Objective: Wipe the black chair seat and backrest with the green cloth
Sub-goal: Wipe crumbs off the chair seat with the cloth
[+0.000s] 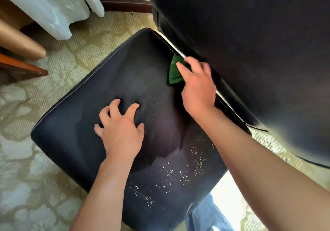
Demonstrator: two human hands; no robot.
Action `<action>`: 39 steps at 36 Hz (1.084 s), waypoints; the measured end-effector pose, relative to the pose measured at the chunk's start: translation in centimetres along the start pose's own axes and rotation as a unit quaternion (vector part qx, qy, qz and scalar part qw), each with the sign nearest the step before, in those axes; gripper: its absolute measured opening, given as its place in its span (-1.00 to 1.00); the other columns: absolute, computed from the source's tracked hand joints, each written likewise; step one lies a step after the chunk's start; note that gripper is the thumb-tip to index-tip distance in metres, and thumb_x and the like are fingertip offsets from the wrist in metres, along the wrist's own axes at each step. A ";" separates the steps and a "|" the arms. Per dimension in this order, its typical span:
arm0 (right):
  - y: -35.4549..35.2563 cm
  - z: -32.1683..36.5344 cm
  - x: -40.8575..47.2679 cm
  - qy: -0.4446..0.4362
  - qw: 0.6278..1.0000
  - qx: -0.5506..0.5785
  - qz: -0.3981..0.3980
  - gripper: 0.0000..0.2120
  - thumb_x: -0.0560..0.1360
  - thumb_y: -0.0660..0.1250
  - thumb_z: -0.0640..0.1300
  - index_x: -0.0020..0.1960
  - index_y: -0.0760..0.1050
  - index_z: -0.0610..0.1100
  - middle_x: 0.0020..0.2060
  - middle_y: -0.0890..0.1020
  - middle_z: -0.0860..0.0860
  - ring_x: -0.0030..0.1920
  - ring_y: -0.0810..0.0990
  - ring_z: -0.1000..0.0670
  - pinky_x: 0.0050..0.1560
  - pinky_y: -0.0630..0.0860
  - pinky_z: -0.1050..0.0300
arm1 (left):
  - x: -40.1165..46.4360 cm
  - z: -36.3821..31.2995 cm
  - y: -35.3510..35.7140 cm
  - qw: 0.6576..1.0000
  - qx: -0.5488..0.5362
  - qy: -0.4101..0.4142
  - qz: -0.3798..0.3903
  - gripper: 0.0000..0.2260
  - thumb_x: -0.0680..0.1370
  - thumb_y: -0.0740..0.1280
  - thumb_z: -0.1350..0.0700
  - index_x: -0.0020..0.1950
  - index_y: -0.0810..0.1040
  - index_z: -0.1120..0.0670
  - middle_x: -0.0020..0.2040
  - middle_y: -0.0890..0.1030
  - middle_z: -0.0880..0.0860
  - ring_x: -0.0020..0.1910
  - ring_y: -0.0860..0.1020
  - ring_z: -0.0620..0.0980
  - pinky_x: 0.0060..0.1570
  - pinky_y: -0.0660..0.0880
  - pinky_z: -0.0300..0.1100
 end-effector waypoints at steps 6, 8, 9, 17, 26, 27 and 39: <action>1.3 -0.8 0.7 0.016 0.998 -0.043 0.049 -0.38 0.48 0.24 -0.38 0.46 0.33 0.04 0.46 0.32 0.09 0.33 0.33 -0.11 0.01 0.47 -0.02 | -0.1 0.0 0.3 1.000 0.009 0.003 -0.003 -0.40 0.45 0.50 -0.15 0.45 0.37 -0.22 0.56 0.13 0.03 0.49 0.11 0.18 0.37 0.24 0.35; 1.3 -1.4 0.2 0.029 0.996 -0.057 0.057 -0.40 0.49 0.26 -0.36 0.47 0.32 0.02 0.44 0.33 0.07 0.31 0.33 -0.11 -0.02 0.46 -0.01 | -0.1 0.0 0.4 1.000 0.007 -0.001 -0.005 -0.39 0.44 0.51 -0.13 0.44 0.37 -0.22 0.56 0.13 0.03 0.50 0.10 0.18 0.35 0.26 0.36; 1.2 -1.9 -0.2 0.038 0.995 -0.063 0.061 -0.40 0.49 0.26 -0.36 0.47 0.32 0.01 0.43 0.34 0.06 0.31 0.34 -0.12 -0.04 0.45 -0.01 | -0.1 -0.1 0.5 1.000 0.005 -0.003 -0.006 -0.39 0.44 0.52 -0.13 0.43 0.37 -0.21 0.56 0.12 0.03 0.50 0.10 0.18 0.34 0.27 0.37; 1.2 -4.9 -5.1 0.083 0.992 -0.042 0.084 -0.44 0.46 0.24 -0.36 0.39 0.45 0.03 0.29 0.43 0.06 0.23 0.36 -0.15 -0.23 0.38 0.06 | -0.3 -0.2 1.1 1.000 0.017 0.005 -0.018 -0.40 0.45 0.51 -0.10 0.45 0.36 -0.19 0.58 0.15 0.05 0.53 0.10 0.21 0.34 0.26 0.40; 2.3 -1.8 -12.5 -0.035 0.990 0.092 0.102 -0.48 0.38 0.05 -0.22 0.18 0.60 0.06 0.09 0.57 0.14 0.03 0.46 -0.09 -0.25 0.56 0.01 | -0.5 -0.6 1.0 0.999 0.032 0.011 -0.013 -0.40 0.51 0.46 -0.11 0.50 0.31 -0.18 0.60 0.11 0.07 0.56 0.05 0.22 0.38 0.22 0.41; 1.4 -2.8 -12.3 -0.015 0.991 0.110 0.074 -0.48 0.37 0.09 -0.26 0.21 0.59 0.04 0.11 0.57 0.13 0.05 0.46 -0.08 -0.17 0.57 0.00 | -0.5 -0.6 1.0 0.999 0.034 0.011 -0.009 -0.40 0.52 0.44 -0.11 0.51 0.29 -0.19 0.61 0.09 0.06 0.57 0.03 0.21 0.40 0.20 0.40; 0.6 -11.3 -9.9 0.222 0.974 0.043 -0.007 -0.47 0.50 0.22 -0.29 0.44 0.39 -0.01 0.39 0.39 0.05 0.35 0.30 -0.19 0.13 0.41 0.05 | -3.9 -2.8 3.2 0.997 0.033 0.064 0.023 -0.33 0.49 0.49 -0.07 0.54 0.27 -0.24 0.64 -0.03 0.00 0.60 -0.04 0.13 0.46 0.12 0.34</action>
Point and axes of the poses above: each hand's wrist, its own x-axis towards the middle knuckle, its own y-axis out of the palm, z = x × y, the point moved 8 cm from there along x, towards the middle knuckle
